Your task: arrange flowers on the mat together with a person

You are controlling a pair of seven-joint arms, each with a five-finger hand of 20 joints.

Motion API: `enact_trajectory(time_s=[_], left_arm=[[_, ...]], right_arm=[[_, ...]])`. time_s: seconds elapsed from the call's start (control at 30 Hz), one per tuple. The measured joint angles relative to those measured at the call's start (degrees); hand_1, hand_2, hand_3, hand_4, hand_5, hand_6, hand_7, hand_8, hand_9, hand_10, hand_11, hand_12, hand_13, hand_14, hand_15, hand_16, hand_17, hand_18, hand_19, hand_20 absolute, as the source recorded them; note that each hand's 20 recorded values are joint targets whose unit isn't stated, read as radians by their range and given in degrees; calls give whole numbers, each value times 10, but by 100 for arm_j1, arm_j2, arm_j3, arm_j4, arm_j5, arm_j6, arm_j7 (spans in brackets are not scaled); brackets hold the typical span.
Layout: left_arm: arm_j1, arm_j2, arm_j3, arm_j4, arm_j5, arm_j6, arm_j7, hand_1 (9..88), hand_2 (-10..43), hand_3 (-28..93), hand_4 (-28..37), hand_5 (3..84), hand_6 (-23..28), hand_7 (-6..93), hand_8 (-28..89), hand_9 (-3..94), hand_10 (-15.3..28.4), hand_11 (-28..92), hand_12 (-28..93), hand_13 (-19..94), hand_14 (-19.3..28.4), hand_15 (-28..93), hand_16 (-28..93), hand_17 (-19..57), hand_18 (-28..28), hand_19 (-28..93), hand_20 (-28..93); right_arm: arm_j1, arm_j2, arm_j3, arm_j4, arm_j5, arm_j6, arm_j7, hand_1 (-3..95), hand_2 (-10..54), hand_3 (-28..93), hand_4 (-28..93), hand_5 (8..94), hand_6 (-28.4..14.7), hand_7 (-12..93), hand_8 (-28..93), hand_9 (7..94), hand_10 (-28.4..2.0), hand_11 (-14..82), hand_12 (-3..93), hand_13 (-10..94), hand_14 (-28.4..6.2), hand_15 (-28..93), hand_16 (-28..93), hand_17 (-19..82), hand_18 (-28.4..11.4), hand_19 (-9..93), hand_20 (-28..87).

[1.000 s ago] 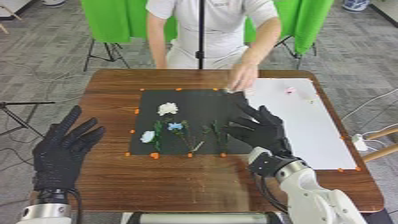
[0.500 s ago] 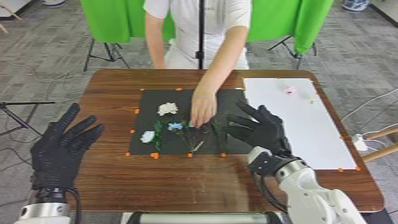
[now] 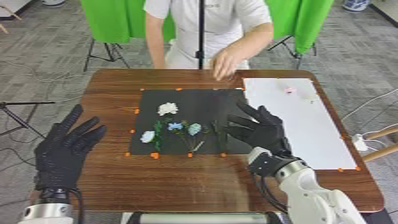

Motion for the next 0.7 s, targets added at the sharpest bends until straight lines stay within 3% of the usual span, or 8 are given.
enact_trajectory(time_s=[0.23,0.43,0.57,0.7], left_arm=[[0,8,24,0,0,11,-6,198,83,749,-283,325,82,61,-75,361,209,204,105,302,284,483,-94,-32,275,646,127],[1,22,27,-5,0,40,-4,199,83,751,-283,326,84,61,-76,360,210,207,105,300,284,485,-95,-32,274,646,129],[1,38,46,-11,-7,62,1,200,83,751,-283,326,84,62,-75,360,210,208,105,299,284,487,-96,-32,274,647,130],[2,72,61,-20,-13,96,14,200,84,752,-283,327,85,62,-76,361,211,210,105,299,284,488,-96,-32,273,647,131]], right_arm=[[0,14,14,-12,-159,27,-1,146,97,805,-283,384,-1,115,-121,483,-183,118,122,433,-208,320,147,43,-189,471,162],[2,112,41,-72,-1109,192,22,155,89,808,-283,385,-1,120,-123,485,-184,122,122,443,-206,345,144,50,-189,486,167],[44,267,50,-131,-1682,501,196,174,78,808,-283,385,-2,124,-124,485,-183,125,121,461,-200,372,138,62,-191,508,172],[243,586,-61,-151,-2738,1009,832,198,61,812,-282,384,0,131,-127,489,-180,137,122,482,-193,400,129,74,-192,528,172]])
